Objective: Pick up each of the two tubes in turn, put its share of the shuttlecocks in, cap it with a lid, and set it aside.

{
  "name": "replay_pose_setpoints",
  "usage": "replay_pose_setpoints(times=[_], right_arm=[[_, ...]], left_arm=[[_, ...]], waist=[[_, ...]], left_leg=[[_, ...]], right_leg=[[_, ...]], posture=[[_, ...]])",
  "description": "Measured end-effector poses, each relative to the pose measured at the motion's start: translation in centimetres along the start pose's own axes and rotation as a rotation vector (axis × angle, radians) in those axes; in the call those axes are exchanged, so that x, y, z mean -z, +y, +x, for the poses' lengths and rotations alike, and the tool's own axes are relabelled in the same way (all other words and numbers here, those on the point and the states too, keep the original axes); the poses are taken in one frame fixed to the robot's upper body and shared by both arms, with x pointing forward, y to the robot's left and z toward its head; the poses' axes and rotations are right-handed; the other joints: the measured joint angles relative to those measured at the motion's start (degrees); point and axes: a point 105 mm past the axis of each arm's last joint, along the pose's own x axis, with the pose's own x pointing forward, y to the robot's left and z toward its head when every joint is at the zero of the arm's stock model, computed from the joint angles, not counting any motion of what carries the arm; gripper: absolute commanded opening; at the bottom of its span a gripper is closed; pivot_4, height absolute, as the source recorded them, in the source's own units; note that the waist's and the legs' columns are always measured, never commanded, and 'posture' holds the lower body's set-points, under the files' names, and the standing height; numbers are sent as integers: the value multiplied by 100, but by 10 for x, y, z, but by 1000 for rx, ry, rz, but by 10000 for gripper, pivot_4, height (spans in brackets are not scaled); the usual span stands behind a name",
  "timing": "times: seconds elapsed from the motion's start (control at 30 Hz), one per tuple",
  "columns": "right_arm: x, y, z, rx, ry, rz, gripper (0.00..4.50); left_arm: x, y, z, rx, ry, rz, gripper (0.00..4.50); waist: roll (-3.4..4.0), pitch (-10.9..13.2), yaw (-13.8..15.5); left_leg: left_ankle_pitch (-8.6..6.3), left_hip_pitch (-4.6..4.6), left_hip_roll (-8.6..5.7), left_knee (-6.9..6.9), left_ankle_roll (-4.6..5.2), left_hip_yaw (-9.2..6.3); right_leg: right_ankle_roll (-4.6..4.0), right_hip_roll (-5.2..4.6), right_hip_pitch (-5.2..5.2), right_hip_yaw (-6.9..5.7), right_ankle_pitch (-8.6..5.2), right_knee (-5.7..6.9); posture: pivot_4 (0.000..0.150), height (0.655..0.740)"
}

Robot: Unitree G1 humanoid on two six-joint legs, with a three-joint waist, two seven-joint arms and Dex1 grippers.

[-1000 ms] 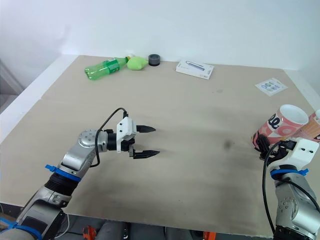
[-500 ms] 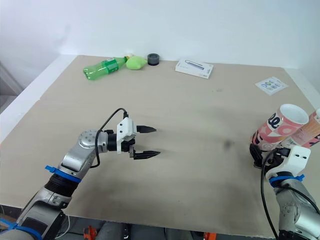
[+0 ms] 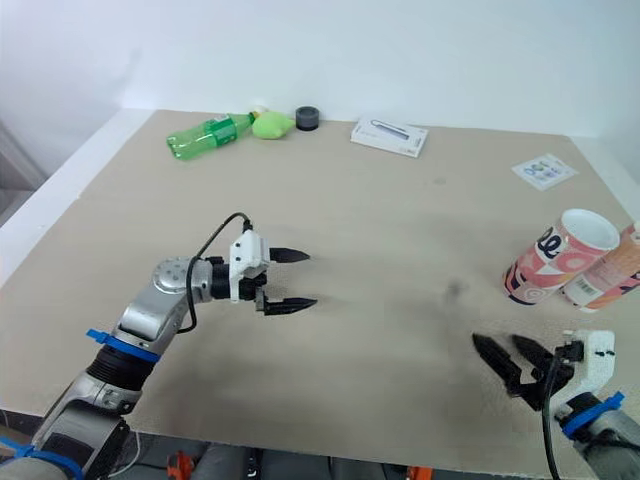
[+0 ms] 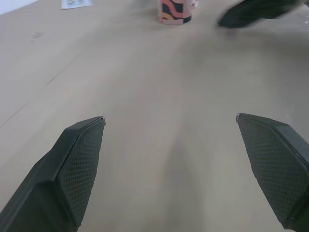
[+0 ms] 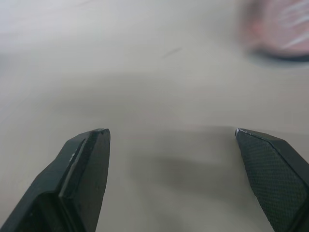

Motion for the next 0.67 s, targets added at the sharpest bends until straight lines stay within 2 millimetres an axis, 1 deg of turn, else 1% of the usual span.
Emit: replay_pose_setpoints(times=[0.07,0.1,0.13,0.17,0.2,0.27,0.33,0.37,0.47,0.57,0.67], right_arm=[[-8,24,-1,-113,10,-46,44201],[-16,41,0,-197,14,-92,44201],[-19,48,1,-230,14,-109,44201],[-24,58,2,-276,15,-138,44201],[-27,63,3,-301,15,-156,44201],[-31,73,6,-356,25,-197,44201],[-27,79,10,-388,35,-191,44201],[-25,84,15,-417,35,-193,44201],[-17,91,27,-448,42,-197,44201],[-5,94,38,-454,56,-171,44201],[5,89,47,-430,71,-161,44201]], left_arm=[[-5,1,-6,-4,-23,6,45000],[-6,-1,-12,-9,-34,1,45000],[-4,-2,-15,-12,-27,-6,45000],[2,-6,-23,-20,-1,-19,45000],[8,-8,-29,-31,19,-41,45000],[23,-13,-50,-78,68,-110,45000],[31,-18,-62,-112,105,-146,45000],[36,-24,-69,-127,133,-174,45000],[41,-34,-77,-161,143,-222,45000],[44,-36,-78,-194,147,-245,45000],[41,-34,-76,-222,144,-242,45000]], waist=[[-1,0,-12],[-2,0,-19],[-4,0,-17],[-5,0,-15],[-5,0,-15],[-12,3,-7],[-27,12,22],[-33,12,31],[-38,11,73],[-42,12,105],[-42,11,126]], left_leg=[[-3,3,7,0,-1,0],[-3,7,8,1,-1,2],[-2,7,8,2,-1,0],[-2,6,8,2,-1,0],[-2,7,8,3,-1,1],[-3,6,11,2,-1,-2],[-3,0,11,2,-2,-9],[-4,-2,10,2,-5,-10],[-7,-6,8,3,-9,-6],[-7,-10,7,4,-9,-7],[-7,-10,5,4,-10,-4]], right_leg=[[-4,6,1,-1,1,0],[-5,5,4,-1,1,0],[-7,5,5,-2,1,0],[-25,5,4,-3,-7,-1],[-26,4,4,-2,-8,0],[-30,4,3,-5,-11,0],[-34,1,2,-14,-14,-1],[-36,-3,3,-16,-17,-3],[-31,-16,2,-15,-20,-9],[-32,-17,2,-19,-19,-15],[-33,-16,1,-18,-18,-16]], posture=[[1500,7294],[1500,7294],[1500,7294],[1500,7294],[1500,7294],[1500,7294],[1500,7294],[1500,7294],[1500,7294],[1500,7294],[1500,7294]])
